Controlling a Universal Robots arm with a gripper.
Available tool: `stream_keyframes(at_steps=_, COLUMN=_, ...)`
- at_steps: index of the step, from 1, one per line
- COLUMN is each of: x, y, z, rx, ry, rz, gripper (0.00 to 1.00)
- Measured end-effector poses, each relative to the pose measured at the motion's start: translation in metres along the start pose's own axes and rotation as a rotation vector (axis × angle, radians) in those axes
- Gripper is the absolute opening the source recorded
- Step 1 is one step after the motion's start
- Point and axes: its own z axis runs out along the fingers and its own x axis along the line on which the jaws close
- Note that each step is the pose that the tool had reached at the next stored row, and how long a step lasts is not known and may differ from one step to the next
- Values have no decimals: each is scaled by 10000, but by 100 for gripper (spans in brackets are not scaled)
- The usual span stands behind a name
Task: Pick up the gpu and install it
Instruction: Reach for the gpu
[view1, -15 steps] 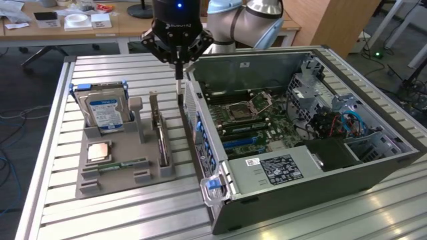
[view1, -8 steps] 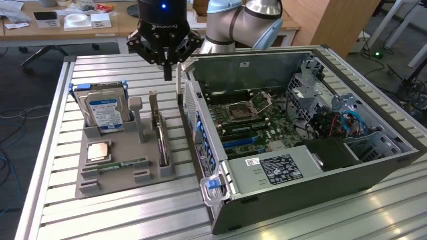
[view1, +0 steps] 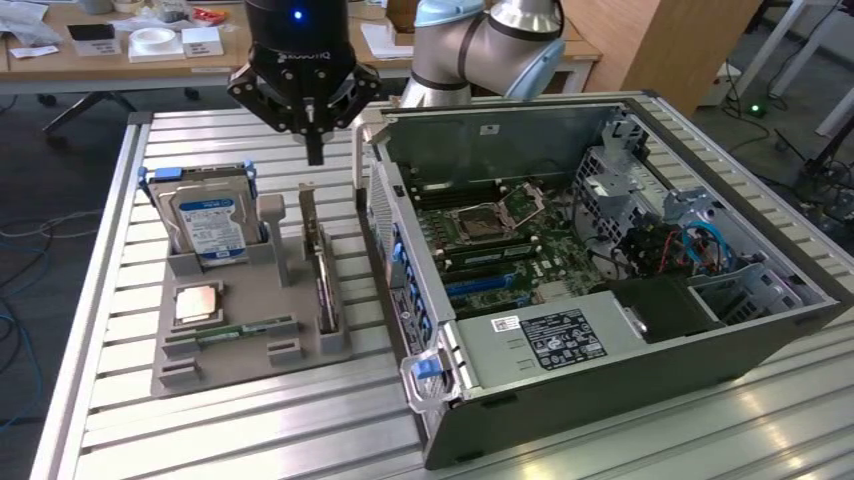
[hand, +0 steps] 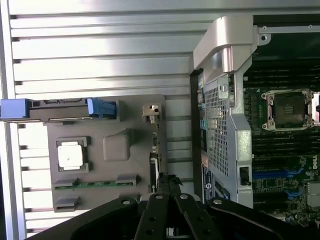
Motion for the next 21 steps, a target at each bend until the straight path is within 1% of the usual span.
stream_keyframes(at_steps=21, x=18, y=-12, z=0, rx=1, ry=2, rz=0, gripper=11)
